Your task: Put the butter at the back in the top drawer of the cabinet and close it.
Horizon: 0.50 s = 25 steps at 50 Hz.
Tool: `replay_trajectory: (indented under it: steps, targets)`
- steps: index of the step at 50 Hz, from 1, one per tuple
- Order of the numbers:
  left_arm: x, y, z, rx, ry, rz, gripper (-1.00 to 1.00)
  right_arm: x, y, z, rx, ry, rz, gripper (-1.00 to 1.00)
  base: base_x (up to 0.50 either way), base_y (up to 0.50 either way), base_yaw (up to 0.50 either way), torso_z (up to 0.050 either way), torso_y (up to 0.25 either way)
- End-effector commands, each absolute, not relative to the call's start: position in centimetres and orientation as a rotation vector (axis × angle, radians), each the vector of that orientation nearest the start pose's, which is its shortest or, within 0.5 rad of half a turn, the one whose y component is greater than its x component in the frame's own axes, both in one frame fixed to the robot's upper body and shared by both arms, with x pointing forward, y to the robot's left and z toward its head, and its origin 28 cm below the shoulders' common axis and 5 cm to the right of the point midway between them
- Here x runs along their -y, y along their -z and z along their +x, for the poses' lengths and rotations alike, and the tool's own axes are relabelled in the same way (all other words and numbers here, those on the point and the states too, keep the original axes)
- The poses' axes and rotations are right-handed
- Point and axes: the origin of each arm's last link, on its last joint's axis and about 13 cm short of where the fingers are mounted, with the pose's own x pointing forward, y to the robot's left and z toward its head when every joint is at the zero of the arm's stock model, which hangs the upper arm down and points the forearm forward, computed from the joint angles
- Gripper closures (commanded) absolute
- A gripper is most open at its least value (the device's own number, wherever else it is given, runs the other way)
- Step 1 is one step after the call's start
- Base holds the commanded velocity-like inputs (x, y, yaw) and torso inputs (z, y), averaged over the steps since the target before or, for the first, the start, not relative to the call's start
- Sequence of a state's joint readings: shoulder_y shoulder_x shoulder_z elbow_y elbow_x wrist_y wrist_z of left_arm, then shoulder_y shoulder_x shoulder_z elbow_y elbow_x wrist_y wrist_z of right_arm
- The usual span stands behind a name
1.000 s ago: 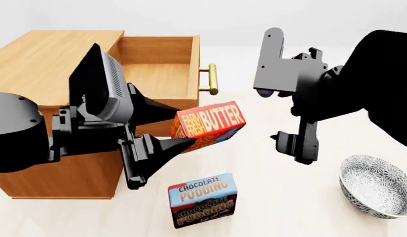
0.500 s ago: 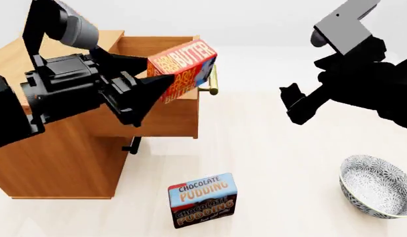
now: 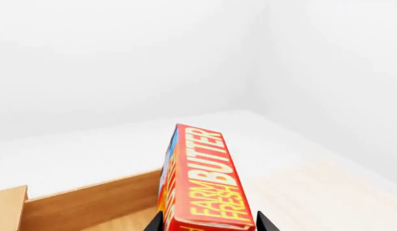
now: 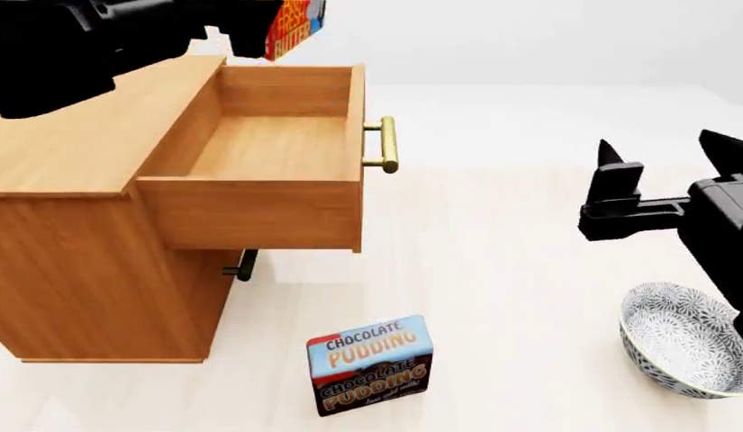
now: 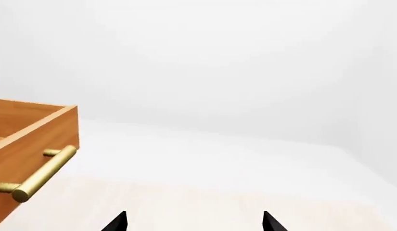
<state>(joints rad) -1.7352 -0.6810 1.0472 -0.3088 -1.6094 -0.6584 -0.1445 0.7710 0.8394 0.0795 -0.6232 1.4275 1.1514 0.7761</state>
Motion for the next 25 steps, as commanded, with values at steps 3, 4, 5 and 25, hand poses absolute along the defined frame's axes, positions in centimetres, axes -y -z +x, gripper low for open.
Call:
replay_trajectory:
  steps: [3,4,5,25]
  targets:
    - [-24.4,-39.8,37.0,-0.048,0.426,-0.117,1.0,18.2,-26.2,17.7,0.094,0.121,-0.076,-1.0,0.0,0.0,0.0,0.0,0.003]
    - [-24.3,-39.7,37.4,-0.052,0.423,-0.116,1.0,18.2,-26.2,17.6,0.095,0.123,-0.075,-1.0,0.0,0.0,0.0,0.0,0.0]
    - [-24.2,-39.6,37.7,-0.056,0.42,-0.114,1.0,18.2,-26.2,17.5,0.097,0.125,-0.073,-1.0,0.0,0.0,0.0,0.0,0.0]
    - [-23.0,-36.0,41.7,-0.135,0.367,-0.079,1.0,18.5,-26.0,17.1,0.113,0.142,-0.063,-1.0,0.0,0.0,0.0,0.001,0.002]
